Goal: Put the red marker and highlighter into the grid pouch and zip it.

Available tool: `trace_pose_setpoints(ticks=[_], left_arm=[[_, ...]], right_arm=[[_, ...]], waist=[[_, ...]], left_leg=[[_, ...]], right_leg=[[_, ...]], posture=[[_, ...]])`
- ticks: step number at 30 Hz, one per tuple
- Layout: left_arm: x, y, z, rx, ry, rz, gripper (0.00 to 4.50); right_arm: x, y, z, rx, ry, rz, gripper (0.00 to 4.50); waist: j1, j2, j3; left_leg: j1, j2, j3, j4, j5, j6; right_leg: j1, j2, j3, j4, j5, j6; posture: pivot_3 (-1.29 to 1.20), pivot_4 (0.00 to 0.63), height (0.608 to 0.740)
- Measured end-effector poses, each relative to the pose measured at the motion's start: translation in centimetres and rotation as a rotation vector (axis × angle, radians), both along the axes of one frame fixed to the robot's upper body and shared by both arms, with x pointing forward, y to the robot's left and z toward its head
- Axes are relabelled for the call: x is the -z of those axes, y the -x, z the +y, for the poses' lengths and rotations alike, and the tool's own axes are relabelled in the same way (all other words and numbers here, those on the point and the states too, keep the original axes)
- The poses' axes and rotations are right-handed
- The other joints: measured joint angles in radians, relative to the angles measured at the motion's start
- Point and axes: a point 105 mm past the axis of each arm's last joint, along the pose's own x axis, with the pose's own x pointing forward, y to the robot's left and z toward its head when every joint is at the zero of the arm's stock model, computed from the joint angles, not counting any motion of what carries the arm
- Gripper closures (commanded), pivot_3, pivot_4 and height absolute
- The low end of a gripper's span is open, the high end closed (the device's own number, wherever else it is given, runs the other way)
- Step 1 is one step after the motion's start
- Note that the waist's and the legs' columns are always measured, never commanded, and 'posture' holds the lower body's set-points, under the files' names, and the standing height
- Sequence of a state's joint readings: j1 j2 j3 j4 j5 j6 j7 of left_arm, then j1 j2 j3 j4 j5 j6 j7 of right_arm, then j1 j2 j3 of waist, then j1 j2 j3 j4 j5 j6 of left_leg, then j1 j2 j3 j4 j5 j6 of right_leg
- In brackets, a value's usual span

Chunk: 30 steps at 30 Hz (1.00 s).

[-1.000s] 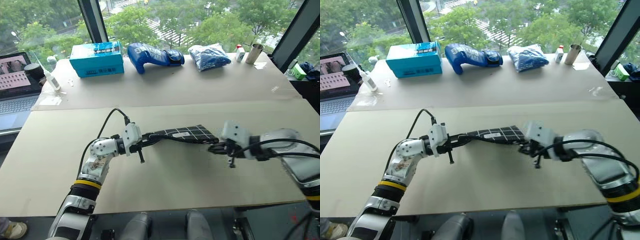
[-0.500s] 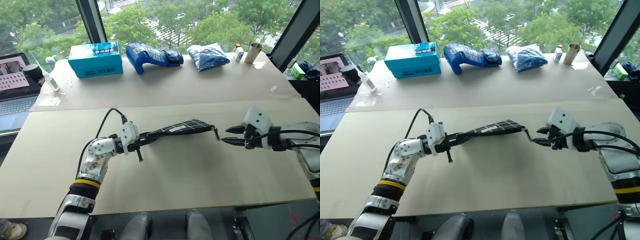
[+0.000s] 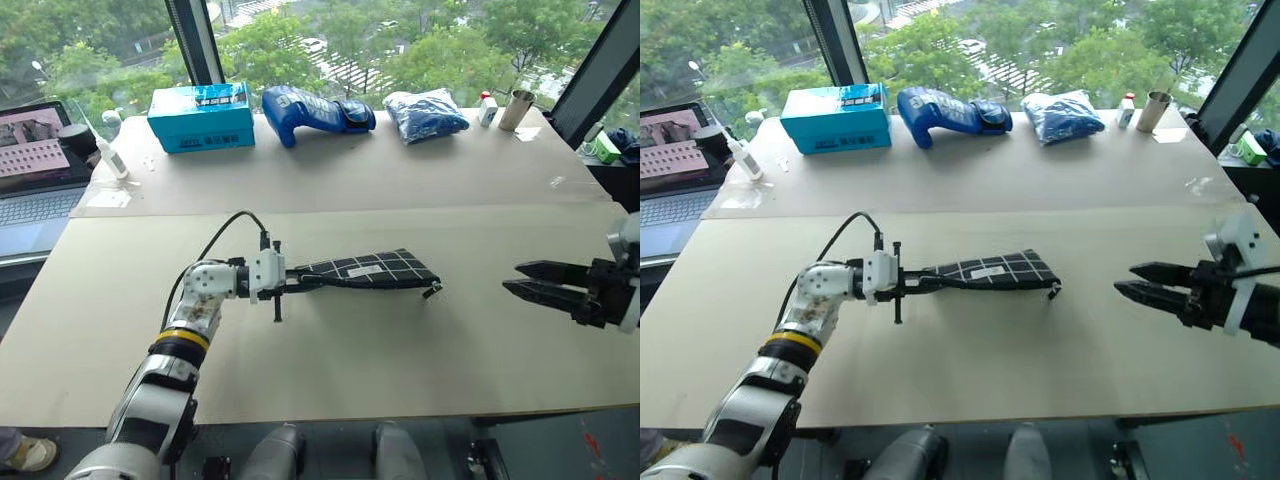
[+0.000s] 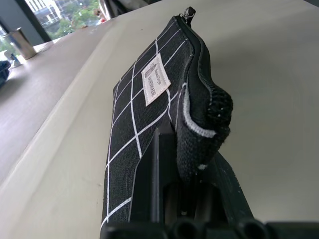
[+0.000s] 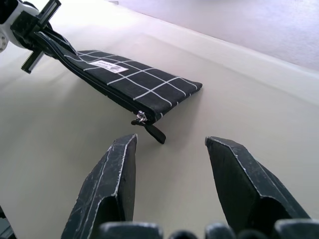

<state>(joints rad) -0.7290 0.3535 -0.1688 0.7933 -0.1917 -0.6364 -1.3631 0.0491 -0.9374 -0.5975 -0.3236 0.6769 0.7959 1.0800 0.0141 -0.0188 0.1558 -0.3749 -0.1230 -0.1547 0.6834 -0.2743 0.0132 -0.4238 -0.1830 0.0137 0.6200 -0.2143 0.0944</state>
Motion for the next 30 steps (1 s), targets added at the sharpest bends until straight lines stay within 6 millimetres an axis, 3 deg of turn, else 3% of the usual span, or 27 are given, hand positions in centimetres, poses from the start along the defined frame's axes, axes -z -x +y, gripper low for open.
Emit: trace_pose_setpoints(ticks=[5, 11, 17, 20, 23, 26, 30], left_arm=[[-0.8, 0.0, -1.7, 0.117, -0.014, -0.082, 4.50], [0.4, -0.7, -0.1, 0.076, -0.077, -0.018, 2.50], [2.3, 0.5, 1.7, 0.092, -0.137, 0.065, 0.42], [3.5, 1.7, 4.8, 0.065, -0.217, 0.140, 0.42], [3.0, 2.8, 8.6, -0.021, -0.247, 0.258, 0.42], [1.4, 3.8, 12.6, -0.206, -0.176, 0.463, 0.42], [-0.4, 3.8, 15.3, -0.491, 0.029, 0.662, 0.42]], right_arm=[[1.3, 0.8, 1.1, 0.026, -0.008, 0.009, 2.03], [1.5, 1.0, 1.6, 0.046, 0.007, -0.003, 1.93], [1.5, 0.6, 1.3, 0.060, 0.010, -0.003, 1.93], [1.4, 0.1, 0.8, 0.062, 0.025, 0.002, 1.93], [1.4, -0.3, 0.2, 0.065, 0.040, 0.005, 1.93], [1.8, -0.7, -0.7, 0.081, 0.051, 0.014, 1.93], [2.3, -1.4, -1.1, 0.081, 0.056, 0.016, 1.93]], waist=[[-0.003, 0.000, 0.000], [-0.009, 0.000, 0.000], [-0.012, 0.000, 0.000], [-0.028, 0.000, 0.000], [-0.034, 0.000, 0.000], [-0.037, 0.001, 0.000], [-0.027, 0.003, 0.001]], left_leg=[[-0.001, -0.001, 0.000, 0.002, 0.000, 0.000], [0.000, -0.001, 0.000, 0.002, 0.000, 0.000], [0.000, -0.001, -0.001, 0.003, 0.000, 0.000], [0.000, 0.000, -0.003, 0.003, 0.000, 0.000], [0.001, 0.001, -0.004, 0.002, -0.001, 0.002], [0.002, 0.001, -0.004, 0.002, -0.003, 0.005], [0.003, 0.002, -0.004, 0.002, -0.003, 0.005]], right_leg=[[0.001, -0.001, 0.001, -0.003, 0.001, 0.002], [0.001, 0.000, 0.001, -0.002, 0.001, 0.002], [0.001, 0.000, 0.001, -0.002, 0.001, 0.003], [-0.001, 0.001, 0.001, 0.006, 0.001, 0.003], [-0.001, 0.001, 0.001, 0.006, 0.001, 0.003], [-0.001, 0.001, 0.001, 0.007, 0.001, 0.003], [0.000, 0.000, 0.002, 0.004, 0.001, 0.003]], posture=[[0.00, 0.150, 0.740], [0.00, 0.150, 0.740], [0.00, 0.150, 0.740], [0.00, 0.150, 0.740], [0.00, 0.150, 0.740], [0.00, 0.150, 0.740], [0.00, 0.150, 0.740]])
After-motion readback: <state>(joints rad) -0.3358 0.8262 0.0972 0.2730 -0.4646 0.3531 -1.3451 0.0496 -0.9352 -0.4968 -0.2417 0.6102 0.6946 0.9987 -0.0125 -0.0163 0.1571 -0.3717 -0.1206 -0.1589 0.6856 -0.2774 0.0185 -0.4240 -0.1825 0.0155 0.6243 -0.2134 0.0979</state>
